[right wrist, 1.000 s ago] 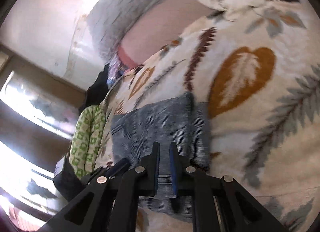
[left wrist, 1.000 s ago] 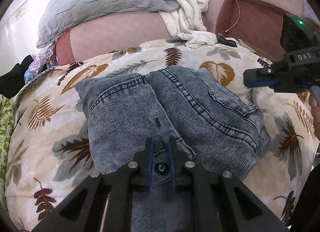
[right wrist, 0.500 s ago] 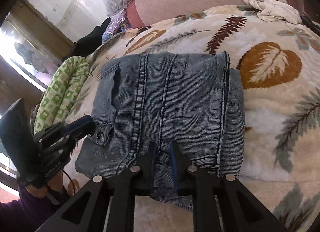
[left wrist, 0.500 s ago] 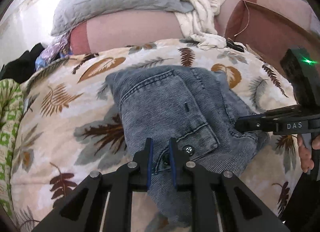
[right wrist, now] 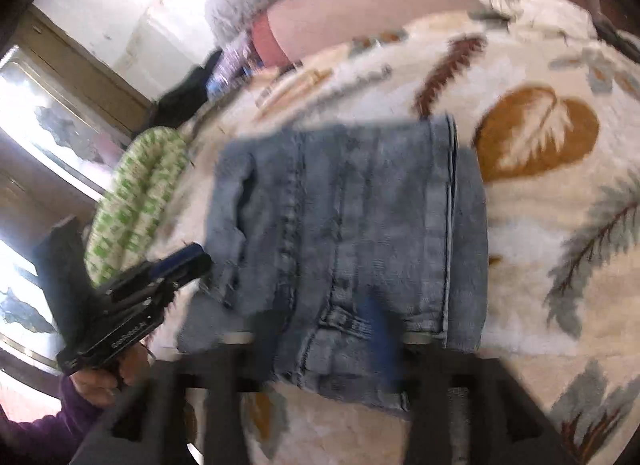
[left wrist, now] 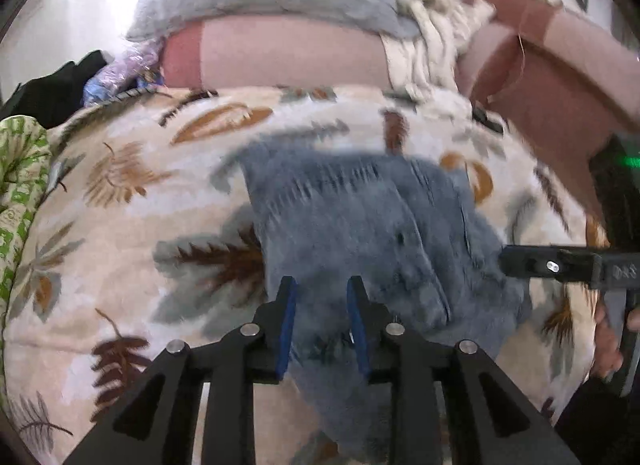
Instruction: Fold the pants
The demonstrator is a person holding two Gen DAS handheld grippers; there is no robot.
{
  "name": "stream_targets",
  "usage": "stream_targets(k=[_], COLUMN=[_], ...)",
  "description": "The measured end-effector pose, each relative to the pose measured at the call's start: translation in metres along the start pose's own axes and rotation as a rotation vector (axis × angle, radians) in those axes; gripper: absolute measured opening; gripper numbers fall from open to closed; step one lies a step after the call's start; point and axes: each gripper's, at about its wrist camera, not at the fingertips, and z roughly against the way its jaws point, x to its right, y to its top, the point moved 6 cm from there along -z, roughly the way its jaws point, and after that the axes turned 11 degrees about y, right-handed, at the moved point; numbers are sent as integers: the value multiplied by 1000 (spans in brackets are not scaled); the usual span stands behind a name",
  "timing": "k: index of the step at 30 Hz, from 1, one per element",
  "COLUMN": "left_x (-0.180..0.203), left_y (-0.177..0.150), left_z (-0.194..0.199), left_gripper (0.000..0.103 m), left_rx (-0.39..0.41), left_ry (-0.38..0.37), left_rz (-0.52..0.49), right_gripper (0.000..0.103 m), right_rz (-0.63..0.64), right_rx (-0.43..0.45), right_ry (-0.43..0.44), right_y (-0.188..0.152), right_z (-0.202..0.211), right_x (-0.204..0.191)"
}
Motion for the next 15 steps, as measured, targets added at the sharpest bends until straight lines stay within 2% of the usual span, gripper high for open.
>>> stream_targets(k=[1, 4, 6, 8, 11, 13, 15], left_x=[-2, -1, 3, 4, 2, -3, -8], left_y=[8, 31, 42, 51, 59, 60, 58], left_z=[2, -1, -10, -23, -40, -54, -65], left_gripper=[31, 43, 44, 44, 44, 44, 44], left_rx=[24, 63, 63, 55, 40, 14, -14], left_ry=[2, -16, -32, -25, -3, 12, 3], left_rz=[18, 51, 42, 33, 29, 41, 70], right_gripper=[70, 70, 70, 70, 70, 67, 63], right_rz=[15, 50, 28, 34, 73, 65, 60], right_rx=[22, 101, 149, 170, 167, 157, 133], right_ry=[-11, 7, 42, 8, -57, -67, -115], right_y=[4, 22, 36, 50, 61, 64, 67], right_z=[3, 11, 10, 2, -15, -24, -36], right_x=[-3, -14, -18, -19, -22, -19, -13])
